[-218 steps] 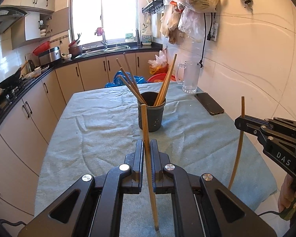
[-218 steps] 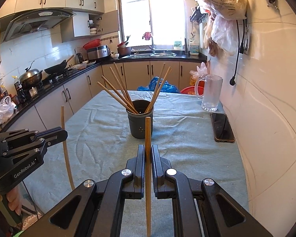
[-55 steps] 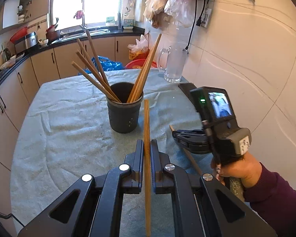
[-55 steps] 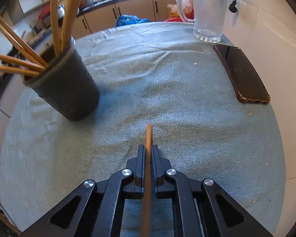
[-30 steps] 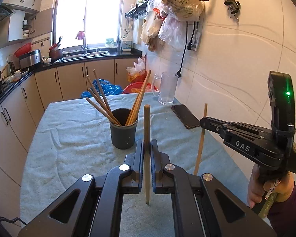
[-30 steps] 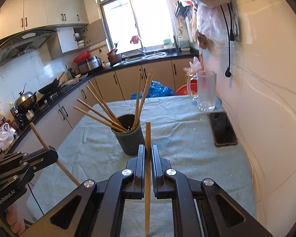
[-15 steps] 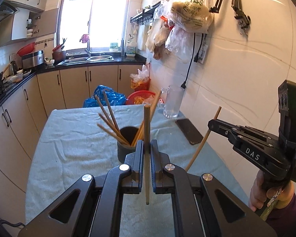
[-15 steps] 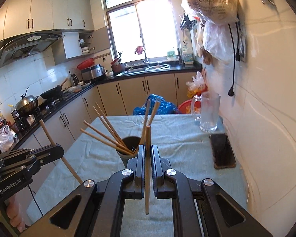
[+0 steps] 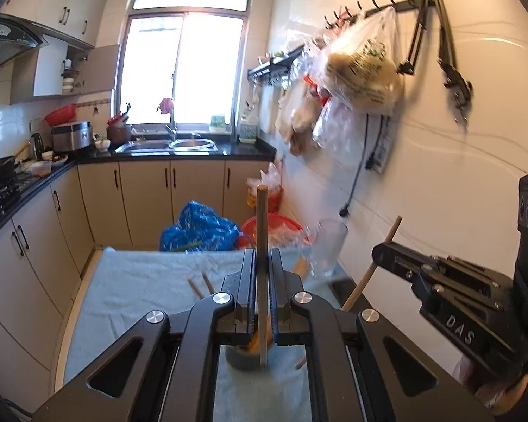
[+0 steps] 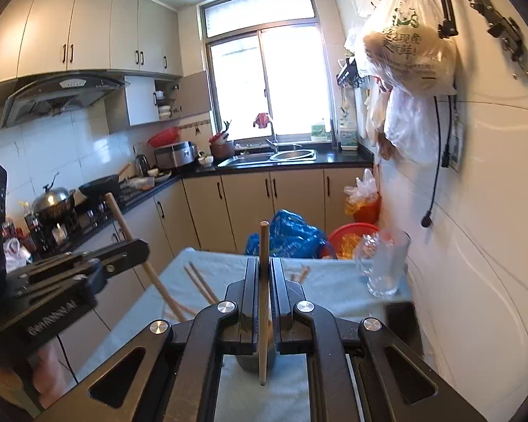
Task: Organize utensils
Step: 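Lower both chopsticks into the black cup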
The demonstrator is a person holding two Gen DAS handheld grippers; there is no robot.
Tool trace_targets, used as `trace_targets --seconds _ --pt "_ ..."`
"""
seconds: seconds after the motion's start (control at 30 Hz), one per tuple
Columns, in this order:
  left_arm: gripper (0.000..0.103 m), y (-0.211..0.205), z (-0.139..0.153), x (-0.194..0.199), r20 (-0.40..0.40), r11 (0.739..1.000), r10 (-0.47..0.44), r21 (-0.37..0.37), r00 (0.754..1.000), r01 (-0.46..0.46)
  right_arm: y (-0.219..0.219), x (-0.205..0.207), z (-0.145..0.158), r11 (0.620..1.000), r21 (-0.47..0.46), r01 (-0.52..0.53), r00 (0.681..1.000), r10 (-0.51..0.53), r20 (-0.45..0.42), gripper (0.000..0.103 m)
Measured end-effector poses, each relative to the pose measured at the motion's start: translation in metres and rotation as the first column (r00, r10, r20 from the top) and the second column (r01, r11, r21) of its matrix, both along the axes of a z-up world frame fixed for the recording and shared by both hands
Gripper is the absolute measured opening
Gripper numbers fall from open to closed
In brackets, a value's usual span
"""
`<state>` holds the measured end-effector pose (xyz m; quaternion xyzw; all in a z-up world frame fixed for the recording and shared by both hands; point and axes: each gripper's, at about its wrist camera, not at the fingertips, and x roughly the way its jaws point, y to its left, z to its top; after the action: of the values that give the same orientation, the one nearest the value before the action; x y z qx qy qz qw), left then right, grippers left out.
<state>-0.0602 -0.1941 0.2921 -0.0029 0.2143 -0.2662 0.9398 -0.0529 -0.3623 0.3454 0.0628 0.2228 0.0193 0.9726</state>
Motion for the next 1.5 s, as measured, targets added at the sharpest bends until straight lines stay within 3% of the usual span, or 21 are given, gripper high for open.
trace_targets --seconds 0.23,0.37,0.53,1.0,1.5 --pt "0.006 -0.013 -0.002 0.043 -0.009 0.999 0.037 -0.009 0.999 -0.037 0.002 0.040 0.000 0.999 0.040 0.021 0.999 -0.022 0.030 0.007" --pt "0.006 -0.024 -0.022 0.062 -0.032 0.999 0.043 0.011 0.999 -0.043 0.000 0.057 -0.024 0.997 0.058 0.056 0.998 -0.058 0.031 0.007" --pt "0.006 -0.035 -0.056 0.082 -0.101 0.997 0.040 0.075 0.994 -0.033 -0.003 0.071 -0.059 0.996 0.077 0.047 0.998 -0.043 -0.047 0.007" --pt "0.007 -0.038 -0.084 0.080 -0.129 0.991 0.040 0.132 0.991 -0.023 -0.010 0.076 -0.102 0.995 0.091 0.032 0.990 -0.019 -0.139 0.007" --pt "0.008 -0.037 -0.116 0.090 -0.228 0.985 0.058 0.174 0.972 -0.018 -0.008 0.077 -0.109 0.995 0.091 0.031 0.988 -0.017 -0.151 0.007"
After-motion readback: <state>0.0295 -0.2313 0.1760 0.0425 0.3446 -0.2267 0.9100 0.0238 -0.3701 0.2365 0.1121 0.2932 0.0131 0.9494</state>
